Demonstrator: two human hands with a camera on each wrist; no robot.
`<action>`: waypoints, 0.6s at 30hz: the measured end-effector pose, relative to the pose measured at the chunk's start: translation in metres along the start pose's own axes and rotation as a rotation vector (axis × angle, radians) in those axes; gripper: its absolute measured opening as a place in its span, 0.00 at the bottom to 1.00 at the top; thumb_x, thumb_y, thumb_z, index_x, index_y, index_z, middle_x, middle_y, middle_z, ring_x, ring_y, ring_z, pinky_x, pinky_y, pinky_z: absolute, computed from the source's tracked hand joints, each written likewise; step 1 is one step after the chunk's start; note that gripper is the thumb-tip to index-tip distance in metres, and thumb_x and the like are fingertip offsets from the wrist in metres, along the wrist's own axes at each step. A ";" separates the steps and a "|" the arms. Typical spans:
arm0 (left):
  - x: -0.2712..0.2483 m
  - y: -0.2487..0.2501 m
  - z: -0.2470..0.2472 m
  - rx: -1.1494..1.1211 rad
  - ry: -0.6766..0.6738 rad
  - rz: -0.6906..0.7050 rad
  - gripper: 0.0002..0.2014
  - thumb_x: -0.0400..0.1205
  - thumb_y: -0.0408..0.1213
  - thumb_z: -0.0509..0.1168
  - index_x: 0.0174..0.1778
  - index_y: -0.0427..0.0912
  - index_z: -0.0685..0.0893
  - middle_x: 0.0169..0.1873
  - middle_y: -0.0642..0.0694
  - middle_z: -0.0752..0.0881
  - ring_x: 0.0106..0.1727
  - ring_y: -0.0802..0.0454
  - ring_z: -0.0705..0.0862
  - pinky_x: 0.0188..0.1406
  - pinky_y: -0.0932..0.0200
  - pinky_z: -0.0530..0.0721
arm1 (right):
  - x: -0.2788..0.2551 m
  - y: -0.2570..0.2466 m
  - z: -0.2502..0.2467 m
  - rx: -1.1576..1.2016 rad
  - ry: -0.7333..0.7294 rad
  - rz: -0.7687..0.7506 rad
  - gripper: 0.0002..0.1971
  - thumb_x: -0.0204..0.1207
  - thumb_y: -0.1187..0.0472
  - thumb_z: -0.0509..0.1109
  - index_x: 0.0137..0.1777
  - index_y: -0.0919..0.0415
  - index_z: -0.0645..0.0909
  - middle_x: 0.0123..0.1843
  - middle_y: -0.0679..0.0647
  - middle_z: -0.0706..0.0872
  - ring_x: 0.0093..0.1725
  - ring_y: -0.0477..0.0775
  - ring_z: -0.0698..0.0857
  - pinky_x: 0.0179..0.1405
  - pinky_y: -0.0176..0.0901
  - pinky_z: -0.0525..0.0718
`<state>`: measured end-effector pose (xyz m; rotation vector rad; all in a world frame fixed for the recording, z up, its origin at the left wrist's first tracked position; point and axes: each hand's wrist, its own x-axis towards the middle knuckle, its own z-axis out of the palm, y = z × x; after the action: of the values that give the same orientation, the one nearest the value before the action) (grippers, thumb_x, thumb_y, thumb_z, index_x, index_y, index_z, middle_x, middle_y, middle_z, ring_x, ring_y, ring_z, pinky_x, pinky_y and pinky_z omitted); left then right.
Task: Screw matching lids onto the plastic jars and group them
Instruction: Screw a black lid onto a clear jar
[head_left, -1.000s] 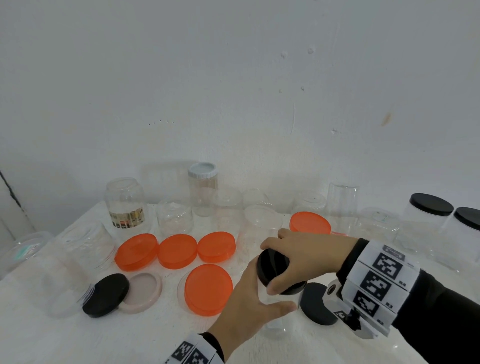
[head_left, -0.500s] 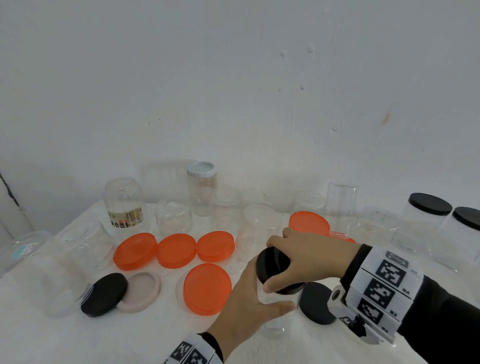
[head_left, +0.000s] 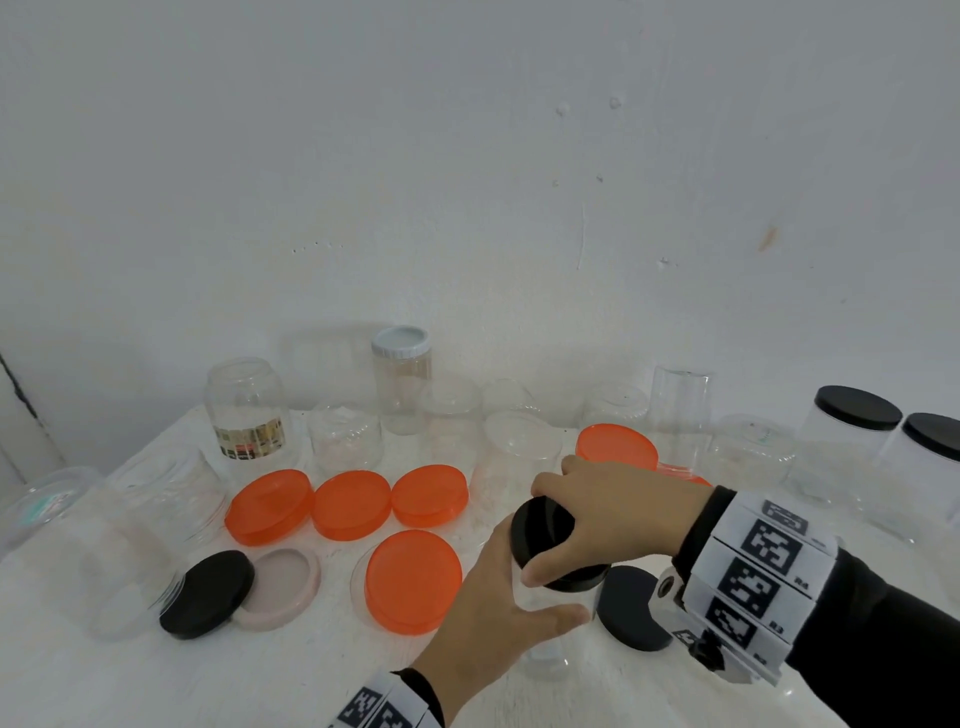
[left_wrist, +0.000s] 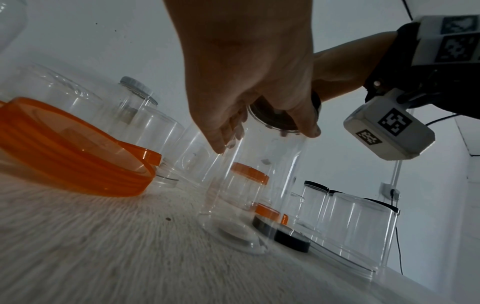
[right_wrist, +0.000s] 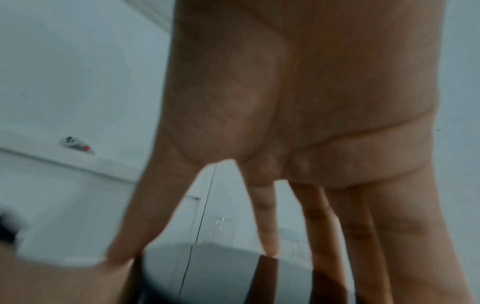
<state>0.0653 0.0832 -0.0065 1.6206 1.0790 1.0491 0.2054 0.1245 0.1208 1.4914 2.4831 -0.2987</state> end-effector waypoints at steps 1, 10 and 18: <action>0.000 0.000 0.000 -0.007 -0.001 -0.001 0.39 0.67 0.53 0.80 0.68 0.74 0.65 0.65 0.75 0.75 0.69 0.74 0.72 0.56 0.83 0.72 | 0.000 0.001 -0.002 0.026 -0.036 -0.007 0.42 0.61 0.27 0.71 0.73 0.45 0.67 0.56 0.45 0.72 0.54 0.51 0.79 0.49 0.45 0.82; 0.001 -0.001 0.000 -0.001 0.004 -0.013 0.41 0.64 0.55 0.80 0.69 0.71 0.65 0.63 0.74 0.77 0.68 0.72 0.74 0.58 0.81 0.73 | -0.001 0.002 -0.006 0.054 -0.045 -0.104 0.40 0.62 0.37 0.77 0.74 0.39 0.67 0.55 0.42 0.72 0.54 0.47 0.76 0.44 0.38 0.77; -0.002 0.002 -0.001 0.011 -0.004 -0.008 0.39 0.66 0.52 0.80 0.69 0.72 0.66 0.63 0.73 0.77 0.68 0.72 0.74 0.56 0.84 0.71 | -0.007 0.001 0.004 0.040 0.036 -0.100 0.37 0.66 0.33 0.71 0.74 0.40 0.66 0.56 0.45 0.71 0.53 0.49 0.73 0.45 0.42 0.76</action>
<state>0.0643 0.0811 -0.0051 1.6252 1.0897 1.0362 0.2099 0.1182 0.1188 1.4020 2.5992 -0.3442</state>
